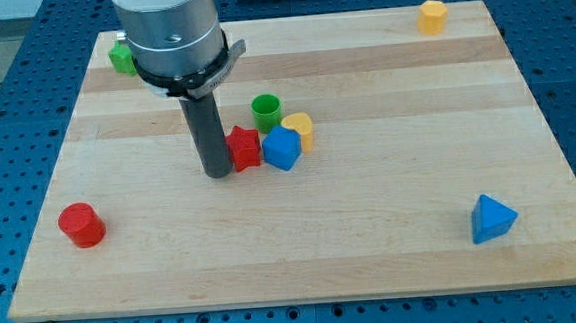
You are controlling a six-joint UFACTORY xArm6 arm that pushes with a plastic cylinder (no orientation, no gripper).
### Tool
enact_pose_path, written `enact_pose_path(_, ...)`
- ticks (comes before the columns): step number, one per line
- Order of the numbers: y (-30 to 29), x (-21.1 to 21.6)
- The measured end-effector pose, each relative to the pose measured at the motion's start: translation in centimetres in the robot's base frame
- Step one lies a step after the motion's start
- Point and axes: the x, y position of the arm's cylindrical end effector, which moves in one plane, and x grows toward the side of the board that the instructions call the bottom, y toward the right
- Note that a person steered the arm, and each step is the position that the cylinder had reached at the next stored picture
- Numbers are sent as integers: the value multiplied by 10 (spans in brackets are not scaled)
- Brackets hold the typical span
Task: Push the yellow hexagon to the top center of the board
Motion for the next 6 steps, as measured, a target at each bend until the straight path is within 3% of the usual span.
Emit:
enact_pose_path(3, 125, 46)
enact_pose_path(4, 207, -24)
enact_pose_path(6, 222, -39)
